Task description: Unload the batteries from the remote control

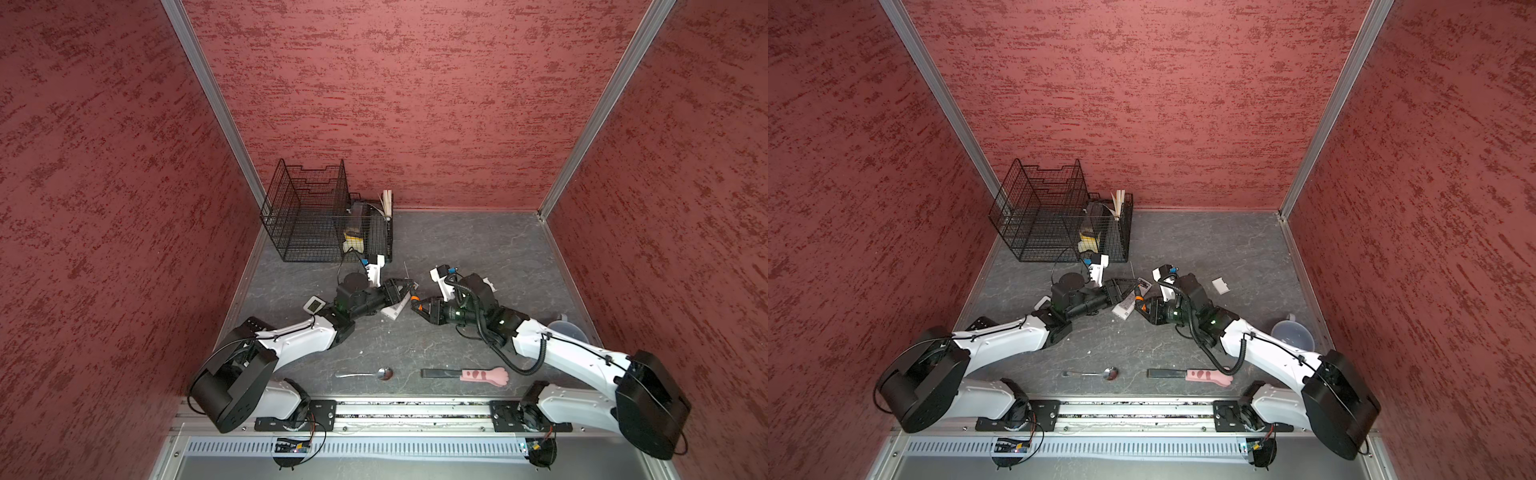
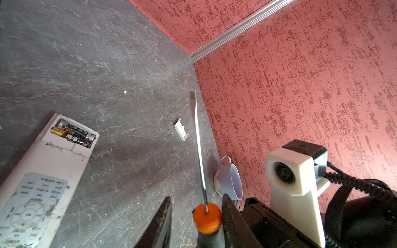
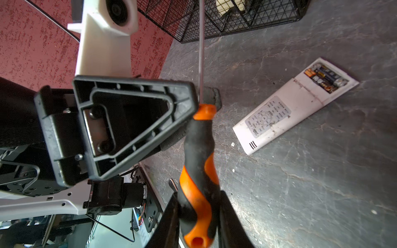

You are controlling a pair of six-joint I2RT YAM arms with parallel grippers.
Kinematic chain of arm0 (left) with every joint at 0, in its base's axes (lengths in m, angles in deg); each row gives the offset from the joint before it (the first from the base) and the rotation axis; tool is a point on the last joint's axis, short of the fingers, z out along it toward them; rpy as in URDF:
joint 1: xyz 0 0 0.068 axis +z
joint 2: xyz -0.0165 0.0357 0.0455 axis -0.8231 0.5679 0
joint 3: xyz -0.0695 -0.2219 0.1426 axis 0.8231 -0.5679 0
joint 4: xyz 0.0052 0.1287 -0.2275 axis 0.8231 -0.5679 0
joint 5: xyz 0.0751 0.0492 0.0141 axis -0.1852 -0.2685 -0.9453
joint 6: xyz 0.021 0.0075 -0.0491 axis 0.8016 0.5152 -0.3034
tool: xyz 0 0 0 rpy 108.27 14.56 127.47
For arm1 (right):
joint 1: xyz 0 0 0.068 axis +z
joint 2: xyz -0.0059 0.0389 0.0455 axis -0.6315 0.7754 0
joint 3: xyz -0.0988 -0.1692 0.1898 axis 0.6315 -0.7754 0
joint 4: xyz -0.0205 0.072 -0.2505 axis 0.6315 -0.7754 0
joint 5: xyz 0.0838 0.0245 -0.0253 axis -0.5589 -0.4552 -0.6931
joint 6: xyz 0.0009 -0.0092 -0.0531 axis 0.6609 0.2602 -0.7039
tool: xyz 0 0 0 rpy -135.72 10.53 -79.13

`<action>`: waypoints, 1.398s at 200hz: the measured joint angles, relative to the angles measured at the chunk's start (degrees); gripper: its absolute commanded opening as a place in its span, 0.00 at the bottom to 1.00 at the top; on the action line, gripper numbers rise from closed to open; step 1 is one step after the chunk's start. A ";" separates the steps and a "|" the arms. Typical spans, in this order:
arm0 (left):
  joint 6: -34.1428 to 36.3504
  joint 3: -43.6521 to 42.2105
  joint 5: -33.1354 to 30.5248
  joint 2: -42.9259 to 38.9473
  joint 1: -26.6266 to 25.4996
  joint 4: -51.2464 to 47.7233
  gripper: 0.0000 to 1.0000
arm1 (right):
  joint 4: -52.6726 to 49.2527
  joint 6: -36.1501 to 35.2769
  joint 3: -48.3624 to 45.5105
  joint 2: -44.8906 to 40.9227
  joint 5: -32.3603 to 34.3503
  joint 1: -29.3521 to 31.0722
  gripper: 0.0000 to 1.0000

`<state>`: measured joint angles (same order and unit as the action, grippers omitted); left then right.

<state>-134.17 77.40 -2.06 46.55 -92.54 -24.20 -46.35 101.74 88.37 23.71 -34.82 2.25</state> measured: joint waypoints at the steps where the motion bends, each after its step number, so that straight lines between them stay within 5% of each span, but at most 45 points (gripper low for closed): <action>1: 0.00 0.00 0.00 0.07 -0.02 0.09 0.37 | 0.00 0.00 0.00 0.00 0.00 0.00 0.12; 70: -0.96 0.24 0.79 2.32 -0.81 2.40 0.30 | 0.33 -0.02 0.00 0.81 -0.50 -0.28 0.12; 140: -0.90 1.01 1.09 2.56 -0.48 2.45 0.33 | 0.35 -0.04 0.00 1.49 -1.09 -0.70 0.11; 279: -0.66 2.47 1.44 4.57 0.04 2.47 0.00 | -0.11 -0.07 0.00 1.57 -1.40 -1.11 0.12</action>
<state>-134.83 79.87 -0.62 51.12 -92.50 -21.73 -46.46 101.67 88.37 25.29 -36.22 1.13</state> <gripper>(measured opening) 0.210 0.267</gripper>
